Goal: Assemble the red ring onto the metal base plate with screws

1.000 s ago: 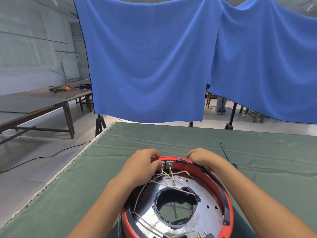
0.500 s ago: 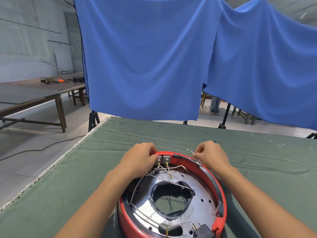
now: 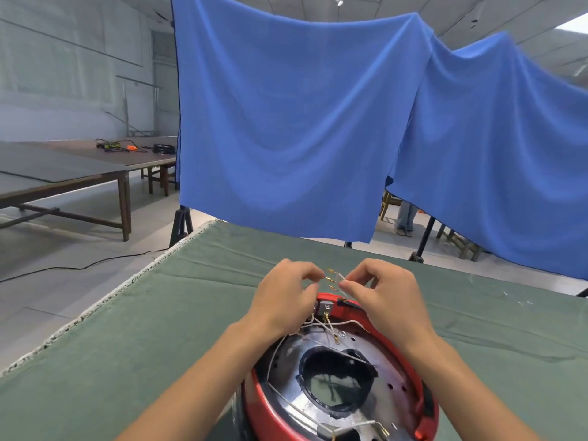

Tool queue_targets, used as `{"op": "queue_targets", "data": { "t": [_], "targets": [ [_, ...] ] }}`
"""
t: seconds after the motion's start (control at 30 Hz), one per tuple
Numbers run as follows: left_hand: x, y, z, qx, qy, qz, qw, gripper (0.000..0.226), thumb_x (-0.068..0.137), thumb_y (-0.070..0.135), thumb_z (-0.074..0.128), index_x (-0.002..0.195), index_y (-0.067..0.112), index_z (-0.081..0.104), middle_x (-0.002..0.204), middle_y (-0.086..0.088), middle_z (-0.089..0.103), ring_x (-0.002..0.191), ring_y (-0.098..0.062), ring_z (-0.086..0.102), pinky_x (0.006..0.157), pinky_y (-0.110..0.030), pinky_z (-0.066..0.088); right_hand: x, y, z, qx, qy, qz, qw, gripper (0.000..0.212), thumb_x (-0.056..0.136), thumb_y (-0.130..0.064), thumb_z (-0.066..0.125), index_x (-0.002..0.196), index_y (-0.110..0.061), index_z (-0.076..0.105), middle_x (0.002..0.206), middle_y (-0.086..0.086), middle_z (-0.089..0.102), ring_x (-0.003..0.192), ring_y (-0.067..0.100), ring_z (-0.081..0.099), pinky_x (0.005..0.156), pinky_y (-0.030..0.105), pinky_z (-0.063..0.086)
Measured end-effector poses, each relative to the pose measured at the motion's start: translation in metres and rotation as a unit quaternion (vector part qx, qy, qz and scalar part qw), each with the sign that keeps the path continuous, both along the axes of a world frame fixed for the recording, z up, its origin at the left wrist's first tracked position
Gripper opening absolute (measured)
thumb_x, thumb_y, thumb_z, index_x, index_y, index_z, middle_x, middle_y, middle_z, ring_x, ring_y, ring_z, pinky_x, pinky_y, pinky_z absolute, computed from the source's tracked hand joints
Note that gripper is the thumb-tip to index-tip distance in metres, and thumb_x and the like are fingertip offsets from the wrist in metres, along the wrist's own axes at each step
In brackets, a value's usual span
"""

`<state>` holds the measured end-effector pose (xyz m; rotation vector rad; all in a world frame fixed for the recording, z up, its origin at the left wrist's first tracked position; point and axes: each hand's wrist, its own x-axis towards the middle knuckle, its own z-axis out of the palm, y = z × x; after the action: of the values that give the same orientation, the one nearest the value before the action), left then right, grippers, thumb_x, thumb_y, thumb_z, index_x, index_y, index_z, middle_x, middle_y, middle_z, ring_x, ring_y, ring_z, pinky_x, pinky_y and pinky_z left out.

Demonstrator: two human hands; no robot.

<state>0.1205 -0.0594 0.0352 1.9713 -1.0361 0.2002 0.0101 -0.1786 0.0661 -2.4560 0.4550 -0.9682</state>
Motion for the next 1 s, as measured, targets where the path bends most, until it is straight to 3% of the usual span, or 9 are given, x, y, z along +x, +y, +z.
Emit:
{"op": "queue_targets", "data": {
  "t": [0.07, 0.13, 0.23, 0.4, 0.67, 0.77, 0.83, 1.0],
  "targets": [
    [-0.008, -0.001, 0.009, -0.089, 0.084, -0.058, 0.991, 0.018, 0.088, 0.011, 0.058, 0.087, 0.020, 0.074, 0.084, 0.011, 0.070, 0.078, -0.003, 0.059, 0.070, -0.020, 0.045, 0.003, 0.003, 0.001, 0.016, -0.004, 0.009, 1.000, 0.019, 0.075, -0.028, 0.077, 0.061, -0.025, 0.064, 0.060, -0.014, 0.062, 0.060, 0.000, 0.053, 0.056, 0.020, 0.038],
    [-0.011, -0.002, 0.016, -0.146, 0.211, -0.103, 0.961, 0.022, 0.090, 0.009, 0.057, 0.076, 0.017, 0.071, 0.074, 0.007, 0.069, 0.057, -0.001, 0.056, 0.052, -0.017, 0.044, 0.004, 0.004, 0.002, 0.041, -0.019, 0.021, 0.999, 0.022, 0.074, -0.032, 0.078, 0.059, -0.027, 0.063, 0.058, -0.015, 0.061, 0.057, -0.002, 0.052, 0.051, 0.013, 0.033],
    [-0.011, 0.001, 0.019, -0.174, 0.325, -0.134, 0.920, 0.021, 0.093, 0.008, 0.055, 0.077, 0.009, 0.069, 0.074, 0.000, 0.069, 0.049, -0.010, 0.055, 0.042, -0.024, 0.043, 0.005, 0.005, 0.000, 0.076, -0.014, 0.033, 0.996, 0.021, 0.076, -0.032, 0.077, 0.059, -0.027, 0.065, 0.058, -0.015, 0.062, 0.055, -0.002, 0.051, 0.050, 0.013, 0.034],
    [-0.008, 0.005, 0.021, -0.192, 0.323, -0.144, 0.916, 0.024, 0.094, 0.012, 0.056, 0.076, 0.008, 0.070, 0.064, -0.002, 0.066, 0.053, -0.011, 0.058, 0.044, -0.022, 0.045, 0.004, 0.003, -0.003, 0.159, -0.048, 0.049, 0.985, 0.021, 0.082, -0.027, 0.072, 0.062, -0.020, 0.069, 0.055, -0.005, 0.064, 0.049, 0.001, 0.051, 0.049, 0.012, 0.039],
    [-0.005, 0.008, 0.025, -0.211, 0.429, -0.211, 0.853, 0.022, 0.094, 0.013, 0.053, 0.082, 0.002, 0.068, 0.068, -0.008, 0.067, 0.055, -0.016, 0.061, 0.048, -0.025, 0.050, 0.006, 0.003, -0.016, 0.318, -0.089, 0.081, 0.940, 0.022, 0.083, -0.013, 0.071, 0.062, -0.008, 0.067, 0.042, -0.005, 0.053, 0.033, 0.000, 0.039, 0.038, 0.010, 0.029],
    [-0.002, 0.006, 0.020, -0.188, 0.431, -0.209, 0.858, 0.023, 0.093, 0.018, 0.054, 0.081, 0.003, 0.068, 0.071, -0.010, 0.068, 0.058, -0.018, 0.062, 0.052, -0.027, 0.052, 0.004, 0.001, -0.019, 0.317, -0.102, 0.072, 0.940, 0.022, 0.082, -0.014, 0.072, 0.061, -0.010, 0.067, 0.042, -0.006, 0.052, 0.033, 0.000, 0.039, 0.038, 0.009, 0.029],
    [-0.002, 0.005, 0.017, -0.179, 0.430, -0.202, 0.862, 0.021, 0.091, 0.017, 0.058, 0.079, 0.003, 0.068, 0.071, -0.012, 0.068, 0.055, -0.017, 0.061, 0.046, -0.025, 0.050, 0.003, -0.001, -0.021, 0.300, -0.097, 0.062, 0.947, 0.024, 0.082, -0.017, 0.073, 0.059, -0.014, 0.067, 0.043, -0.007, 0.054, 0.034, 0.000, 0.040, 0.039, 0.010, 0.030],
    [-0.004, 0.001, 0.010, -0.129, 0.350, -0.127, 0.919, 0.016, 0.089, 0.011, 0.063, 0.075, 0.005, 0.067, 0.065, -0.006, 0.070, 0.040, -0.009, 0.046, 0.034, -0.018, 0.033, 0.003, -0.005, -0.025, 0.314, -0.067, 0.050, 0.946, 0.022, 0.081, -0.018, 0.073, 0.060, -0.012, 0.068, 0.043, -0.007, 0.055, 0.035, 0.000, 0.041, 0.039, 0.010, 0.031]
  ]
}}
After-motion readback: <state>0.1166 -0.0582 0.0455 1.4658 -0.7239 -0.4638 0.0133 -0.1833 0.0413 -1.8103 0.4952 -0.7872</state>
